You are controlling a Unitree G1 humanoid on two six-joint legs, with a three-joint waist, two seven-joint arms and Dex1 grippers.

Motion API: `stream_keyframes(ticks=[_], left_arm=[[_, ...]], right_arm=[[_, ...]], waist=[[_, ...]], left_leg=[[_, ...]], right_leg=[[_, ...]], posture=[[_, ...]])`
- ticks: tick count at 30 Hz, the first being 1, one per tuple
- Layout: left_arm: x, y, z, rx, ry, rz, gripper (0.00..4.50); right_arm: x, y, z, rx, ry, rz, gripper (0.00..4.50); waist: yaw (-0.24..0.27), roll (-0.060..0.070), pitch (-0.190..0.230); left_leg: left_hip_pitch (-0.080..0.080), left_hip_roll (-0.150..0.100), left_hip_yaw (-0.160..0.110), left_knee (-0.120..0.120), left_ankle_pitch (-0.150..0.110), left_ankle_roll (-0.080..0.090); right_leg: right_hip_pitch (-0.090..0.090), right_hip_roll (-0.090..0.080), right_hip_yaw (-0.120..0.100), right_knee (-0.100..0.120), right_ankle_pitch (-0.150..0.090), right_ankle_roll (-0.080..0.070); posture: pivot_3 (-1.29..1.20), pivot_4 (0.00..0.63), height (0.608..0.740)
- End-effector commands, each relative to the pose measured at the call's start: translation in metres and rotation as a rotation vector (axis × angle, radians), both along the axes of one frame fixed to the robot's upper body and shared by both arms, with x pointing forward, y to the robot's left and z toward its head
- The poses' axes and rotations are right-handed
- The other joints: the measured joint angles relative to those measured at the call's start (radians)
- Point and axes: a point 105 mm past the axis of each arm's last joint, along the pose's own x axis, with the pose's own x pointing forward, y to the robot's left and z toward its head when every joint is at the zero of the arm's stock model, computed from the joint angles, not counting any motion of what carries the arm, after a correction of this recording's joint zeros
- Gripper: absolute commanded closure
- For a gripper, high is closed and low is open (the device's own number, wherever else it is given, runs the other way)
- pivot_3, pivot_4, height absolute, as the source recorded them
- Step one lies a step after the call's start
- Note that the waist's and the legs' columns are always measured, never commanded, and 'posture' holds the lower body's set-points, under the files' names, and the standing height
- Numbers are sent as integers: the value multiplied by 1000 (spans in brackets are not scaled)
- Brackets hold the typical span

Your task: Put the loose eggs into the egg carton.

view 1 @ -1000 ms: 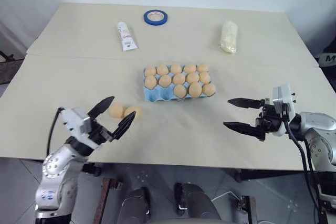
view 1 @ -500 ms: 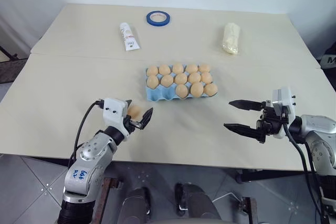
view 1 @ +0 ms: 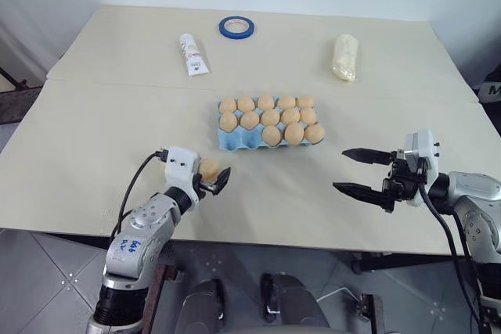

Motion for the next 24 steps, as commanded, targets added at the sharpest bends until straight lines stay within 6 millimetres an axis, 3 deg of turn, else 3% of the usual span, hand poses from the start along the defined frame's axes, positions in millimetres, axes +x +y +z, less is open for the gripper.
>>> stream_keyframes(ticks=[1,6,11,14,16,20,24], left_arm=[[3,-5,7,-7,-31,-16,1207],[3,-9,11,-22,-46,-42,2603],[1,-16,26,-43,-115,-85,2645],[-1,-27,66,-174,-304,-153,2645],[-3,-31,81,-206,-367,-186,2646],[3,-40,89,-253,-378,-232,2646],[21,-56,88,-202,-389,-283,2646]], right_arm=[[-1,0,11,-13,-49,1,0],[0,-2,12,-19,-56,-14,0],[-1,-3,11,-22,-58,-26,0],[-2,-4,11,-22,-57,-32,0],[-3,-4,10,-20,-58,-37,0],[-3,-4,10,-12,-64,-51,0],[-5,-6,9,-13,-69,-70,0]], waist=[[1,0,0],[0,0,0],[1,0,0],[2,0,0],[3,0,0],[1,0,0],[3,0,0]], left_leg=[[0,0,0,0,0,0],[0,0,0,1,0,0],[0,0,0,3,0,0],[0,0,0,4,0,0],[-1,0,0,5,0,1],[-1,0,0,5,0,1],[-1,0,0,5,0,1]], right_leg=[[0,0,0,0,0,0],[0,0,0,1,0,0],[0,0,0,3,0,0],[0,0,0,3,0,0],[0,0,0,3,0,0],[0,0,0,4,0,0],[0,0,0,4,0,1]], posture=[[0,150,740],[0,150,740],[0,150,740],[0,150,740],[0,150,740],[0,150,740],[0,150,740]])
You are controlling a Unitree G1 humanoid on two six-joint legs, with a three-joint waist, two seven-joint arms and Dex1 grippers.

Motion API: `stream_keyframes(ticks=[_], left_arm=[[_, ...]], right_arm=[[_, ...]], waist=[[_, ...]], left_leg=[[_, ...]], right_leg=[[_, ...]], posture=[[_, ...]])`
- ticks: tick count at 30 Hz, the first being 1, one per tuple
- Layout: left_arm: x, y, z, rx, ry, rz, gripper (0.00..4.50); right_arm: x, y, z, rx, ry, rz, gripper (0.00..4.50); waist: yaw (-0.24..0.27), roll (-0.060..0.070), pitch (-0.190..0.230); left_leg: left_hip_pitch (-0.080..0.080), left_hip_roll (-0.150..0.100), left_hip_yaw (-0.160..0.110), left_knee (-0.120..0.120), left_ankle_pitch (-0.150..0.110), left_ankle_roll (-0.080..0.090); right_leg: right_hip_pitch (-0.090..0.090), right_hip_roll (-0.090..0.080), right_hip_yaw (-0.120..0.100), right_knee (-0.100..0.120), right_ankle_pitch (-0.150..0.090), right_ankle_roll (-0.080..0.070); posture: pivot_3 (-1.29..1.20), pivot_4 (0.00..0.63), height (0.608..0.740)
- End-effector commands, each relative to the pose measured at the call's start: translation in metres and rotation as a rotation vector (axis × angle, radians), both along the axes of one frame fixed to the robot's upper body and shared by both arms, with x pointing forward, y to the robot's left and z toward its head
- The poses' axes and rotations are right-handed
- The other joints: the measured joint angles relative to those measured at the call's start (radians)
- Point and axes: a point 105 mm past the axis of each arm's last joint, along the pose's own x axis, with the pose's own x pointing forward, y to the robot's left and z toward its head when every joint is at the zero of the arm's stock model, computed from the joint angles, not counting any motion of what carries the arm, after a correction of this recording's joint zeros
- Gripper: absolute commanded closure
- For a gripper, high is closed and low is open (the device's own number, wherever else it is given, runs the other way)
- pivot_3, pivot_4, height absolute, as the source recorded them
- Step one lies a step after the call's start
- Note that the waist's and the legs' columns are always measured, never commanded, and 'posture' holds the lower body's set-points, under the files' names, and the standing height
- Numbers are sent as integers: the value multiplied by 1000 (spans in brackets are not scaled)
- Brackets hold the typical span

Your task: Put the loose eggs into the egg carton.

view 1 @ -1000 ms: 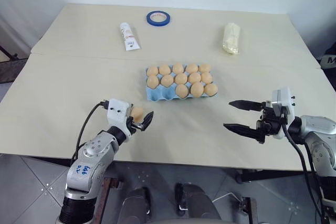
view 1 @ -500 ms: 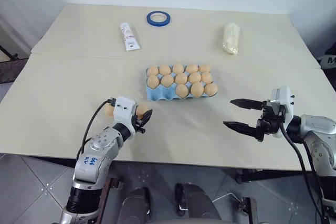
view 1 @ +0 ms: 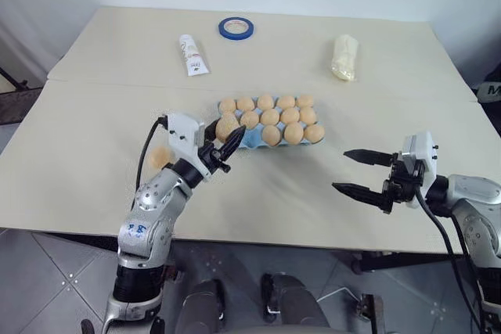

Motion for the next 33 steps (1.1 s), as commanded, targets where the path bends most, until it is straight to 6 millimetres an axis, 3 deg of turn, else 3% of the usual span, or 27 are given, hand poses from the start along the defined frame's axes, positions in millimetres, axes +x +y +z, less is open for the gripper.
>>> stream_keyframes(ticks=[1,7,16,24,33], left_arm=[[13,-14,5,58,-60,-38,2646],[44,-31,-9,87,-15,-20,2646],[56,-50,-14,91,14,-65,2646],[52,-51,-14,129,22,-53,203],[39,-43,-10,160,8,-43,54]], right_arm=[[-4,-3,14,2,-68,-19,0],[-7,-5,13,7,-75,-48,0],[-12,-9,12,2,-76,-75,0],[-13,-10,10,4,-76,-92,0],[-10,-8,10,5,-77,-84,0]], waist=[[1,0,0],[-1,0,0],[-2,0,0],[-1,0,0],[-2,0,0]], left_leg=[[0,0,0,0,0,0],[-1,-1,0,0,0,2],[-1,-1,1,0,0,1],[-1,-1,1,0,0,1],[-1,-1,1,0,0,1]], right_leg=[[0,0,0,0,0,0],[0,0,1,-1,1,3],[-1,0,1,-1,1,3],[-1,0,1,-1,1,3],[-1,0,1,0,1,3]], posture=[[0,150,740],[0,150,740],[0,150,740],[0,150,740],[0,150,740]])
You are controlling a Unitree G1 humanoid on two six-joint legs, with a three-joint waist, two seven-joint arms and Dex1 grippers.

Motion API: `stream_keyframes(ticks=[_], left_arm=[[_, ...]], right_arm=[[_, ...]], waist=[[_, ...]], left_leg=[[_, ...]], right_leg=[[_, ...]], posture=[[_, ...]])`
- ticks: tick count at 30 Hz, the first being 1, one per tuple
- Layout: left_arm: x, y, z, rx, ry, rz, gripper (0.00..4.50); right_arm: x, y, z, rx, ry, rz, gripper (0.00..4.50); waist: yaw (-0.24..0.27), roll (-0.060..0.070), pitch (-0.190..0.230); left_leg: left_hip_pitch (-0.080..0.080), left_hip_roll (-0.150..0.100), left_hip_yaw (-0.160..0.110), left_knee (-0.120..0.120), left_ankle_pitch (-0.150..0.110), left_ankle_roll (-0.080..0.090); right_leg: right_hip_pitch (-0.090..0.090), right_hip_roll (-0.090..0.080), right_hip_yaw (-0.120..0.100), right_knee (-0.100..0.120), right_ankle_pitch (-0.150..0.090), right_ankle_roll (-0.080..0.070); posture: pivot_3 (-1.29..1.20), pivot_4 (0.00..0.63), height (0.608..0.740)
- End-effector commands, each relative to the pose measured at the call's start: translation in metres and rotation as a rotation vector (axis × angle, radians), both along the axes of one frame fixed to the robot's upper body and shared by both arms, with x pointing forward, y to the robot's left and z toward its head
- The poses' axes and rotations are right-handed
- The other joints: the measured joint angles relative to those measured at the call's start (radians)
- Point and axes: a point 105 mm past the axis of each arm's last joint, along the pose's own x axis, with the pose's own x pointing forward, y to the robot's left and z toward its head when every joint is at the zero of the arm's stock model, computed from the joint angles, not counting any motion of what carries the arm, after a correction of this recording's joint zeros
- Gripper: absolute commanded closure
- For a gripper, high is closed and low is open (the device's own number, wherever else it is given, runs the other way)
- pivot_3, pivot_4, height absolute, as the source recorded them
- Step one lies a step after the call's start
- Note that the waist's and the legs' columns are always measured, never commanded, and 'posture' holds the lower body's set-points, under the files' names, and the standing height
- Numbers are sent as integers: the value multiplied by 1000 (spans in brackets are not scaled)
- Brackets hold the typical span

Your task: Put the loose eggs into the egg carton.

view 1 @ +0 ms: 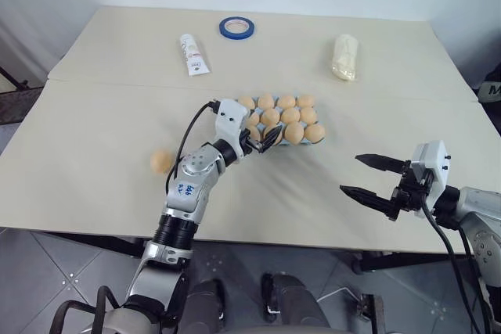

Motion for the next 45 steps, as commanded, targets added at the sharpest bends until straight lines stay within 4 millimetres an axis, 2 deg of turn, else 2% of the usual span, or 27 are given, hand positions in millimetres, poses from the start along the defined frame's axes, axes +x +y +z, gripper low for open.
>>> stream_keyframes(ticks=[1,4,7,10,12,17,24,28,33,41,42,45], left_arm=[[-14,4,12,12,-54,-18,54],[-36,13,13,11,-74,-79,54],[-65,38,9,-5,-87,-113,54],[-84,61,0,34,-53,-103,54],[-92,78,-2,39,-45,-68,54],[-105,138,-5,63,-29,95,54],[-127,190,-11,47,8,256,54],[-143,217,-24,16,64,384,54],[-152,228,-36,11,134,446,54],[-135,223,-32,15,138,447,54],[-132,221,-31,21,133,441,54],[-105,211,-23,63,123,429,54]], right_arm=[[0,2,12,9,-57,12,0],[-1,2,10,7,-51,15,0],[-1,2,10,10,-49,18,0],[-2,2,11,19,-54,31,0],[-3,3,12,27,-58,45,0],[-8,3,14,72,-82,99,0],[-5,-1,9,54,-62,102,0],[-4,-1,8,52,-56,102,0],[1,-1,8,48,-58,100,0],[4,3,8,47,-67,103,0],[4,2,8,45,-68,103,0],[2,1,9,41,-71,96,0]], waist=[[-1,0,0],[-2,0,0],[-3,0,0],[-2,0,0],[-1,0,0],[-1,0,0],[-1,1,0],[-2,1,0],[-1,1,0],[0,1,0],[0,1,0],[0,1,0]], left_leg=[[0,0,0,0,0,0],[0,0,0,-1,0,-1],[1,1,0,-1,0,-2],[1,1,0,-1,0,-2],[2,1,0,-1,0,-2],[1,1,0,-1,0,-1],[1,2,0,-3,-1,0],[1,2,0,-6,-3,-2],[1,2,0,-8,-4,-2],[1,2,0,-8,-5,-5],[1,2,0,-8,-5,-5],[1,2,0,-8,-5,-4]], right_leg=[[0,0,0,0,0,0],[0,0,0,0,0,0],[0,0,0,0,-1,-1],[0,0,0,0,-1,-2],[0,0,0,1,-1,-2],[1,-1,0,-2,-1,-3],[1,-1,0,-5,-2,-4],[1,-1,-1,-7,-2,-5],[0,-1,-1,-9,-3,-6],[0,-1,-2,-9,-3,-6],[0,-1,-2,-9,-3,-6],[0,-1,-2,-8,-3,-6]], posture=[[0,150,740],[0,150,740],[0,150,740],[0,150,740],[0,150,740],[0,150,740],[0,150,740],[0,150,740],[0,150,740],[0,150,740],[0,150,740],[0,150,740]])
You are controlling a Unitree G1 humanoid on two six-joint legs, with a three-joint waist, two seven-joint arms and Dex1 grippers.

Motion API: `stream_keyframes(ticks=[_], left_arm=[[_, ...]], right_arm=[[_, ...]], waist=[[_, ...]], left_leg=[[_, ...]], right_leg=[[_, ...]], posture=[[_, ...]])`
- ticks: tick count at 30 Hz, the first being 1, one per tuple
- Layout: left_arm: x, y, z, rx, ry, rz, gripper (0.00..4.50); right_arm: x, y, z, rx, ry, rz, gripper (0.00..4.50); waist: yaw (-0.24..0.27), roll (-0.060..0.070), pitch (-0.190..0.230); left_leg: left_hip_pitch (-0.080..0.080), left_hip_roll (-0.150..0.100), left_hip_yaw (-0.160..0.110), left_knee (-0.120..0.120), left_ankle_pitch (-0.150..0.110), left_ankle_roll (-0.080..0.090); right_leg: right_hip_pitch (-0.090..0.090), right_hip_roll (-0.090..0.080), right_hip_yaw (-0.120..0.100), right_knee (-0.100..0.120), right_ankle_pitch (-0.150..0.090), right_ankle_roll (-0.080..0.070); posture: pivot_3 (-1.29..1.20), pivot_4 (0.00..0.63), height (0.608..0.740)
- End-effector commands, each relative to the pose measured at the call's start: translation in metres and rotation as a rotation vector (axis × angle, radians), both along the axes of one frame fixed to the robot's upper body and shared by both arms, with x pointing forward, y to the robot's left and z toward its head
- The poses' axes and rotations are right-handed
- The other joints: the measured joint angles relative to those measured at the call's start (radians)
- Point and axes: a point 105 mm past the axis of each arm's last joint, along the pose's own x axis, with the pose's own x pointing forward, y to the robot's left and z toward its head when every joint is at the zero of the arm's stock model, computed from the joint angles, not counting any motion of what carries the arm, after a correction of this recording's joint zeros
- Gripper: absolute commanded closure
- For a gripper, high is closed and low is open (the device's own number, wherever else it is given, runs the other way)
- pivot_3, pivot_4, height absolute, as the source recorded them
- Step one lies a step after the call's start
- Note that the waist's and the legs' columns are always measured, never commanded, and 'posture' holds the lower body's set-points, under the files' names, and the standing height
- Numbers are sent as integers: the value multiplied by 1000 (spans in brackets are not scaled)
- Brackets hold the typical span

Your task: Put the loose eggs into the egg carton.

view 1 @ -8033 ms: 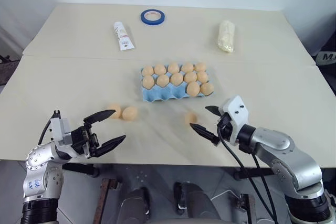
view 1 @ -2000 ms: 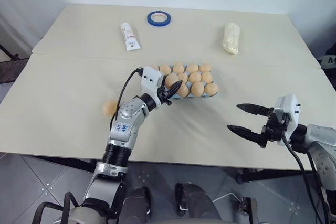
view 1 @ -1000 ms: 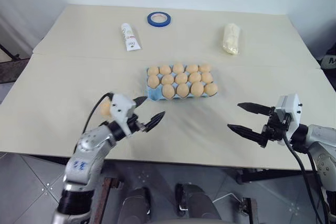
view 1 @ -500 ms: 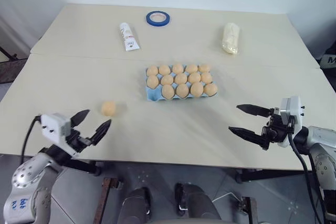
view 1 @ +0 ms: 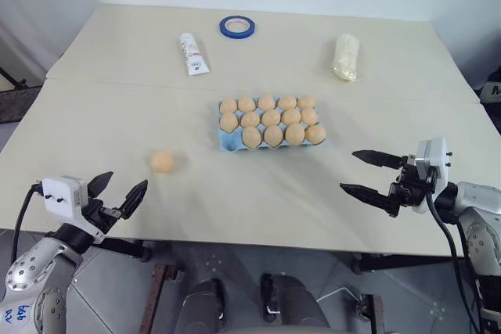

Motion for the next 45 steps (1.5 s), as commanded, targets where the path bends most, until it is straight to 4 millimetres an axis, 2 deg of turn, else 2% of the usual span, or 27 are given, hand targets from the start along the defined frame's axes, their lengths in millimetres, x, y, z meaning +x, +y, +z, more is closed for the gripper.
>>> stream_keyframes(ticks=[1,7,17,20,26,27,30,34,39,45], left_arm=[[26,-11,13,56,-4,-19,54],[48,-22,16,70,4,-51,54],[76,-26,-7,140,113,-71,54],[80,-29,-11,149,134,-91,686],[83,-30,-5,148,110,-99,2607],[83,-31,-4,151,105,-107,2746],[86,-35,9,150,50,-144,2801],[91,-59,46,122,-150,-317,2809],[110,-93,51,171,-171,-513,2809],[126,-126,52,113,-198,-688,2809]], right_arm=[[-3,1,8,-7,-41,7,0],[-4,2,8,-7,-43,1,0],[-6,2,7,-14,-42,-29,0],[-6,2,7,-13,-43,-34,0],[-6,1,8,-15,-44,-41,0],[-6,1,8,-14,-44,-41,0],[-6,1,9,-14,-46,-46,0],[-5,1,9,-13,-47,-48,0],[-2,5,9,0,-56,-41,0],[-4,10,10,22,-73,-29,0]], waist=[[5,0,0],[-5,1,0],[0,1,0],[0,1,0],[0,1,0],[0,1,0],[0,1,0],[2,1,0],[3,1,0],[-2,1,0]], left_leg=[[0,0,0,0,1,1],[0,0,1,0,2,3],[1,0,0,0,3,2],[0,0,0,0,3,2],[1,0,0,0,3,2],[1,0,0,0,3,2],[1,0,0,1,3,2],[1,0,0,1,3,2],[1,-1,0,4,3,2],[0,0,1,7,3,3]], right_leg=[[0,0,0,0,0,0],[0,0,0,1,1,1],[0,0,0,2,1,1],[0,0,-1,2,1,1],[0,0,-1,3,1,1],[0,0,-1,3,1,1],[0,0,-1,3,1,1],[0,0,-1,4,1,1],[1,0,-1,5,1,2],[0,1,-1,8,1,2]], posture=[[0,150,740],[0,150,740],[0,150,740],[0,150,740],[0,150,740],[0,150,740],[0,150,740],[0,150,740],[0,150,740],[0,150,740]])
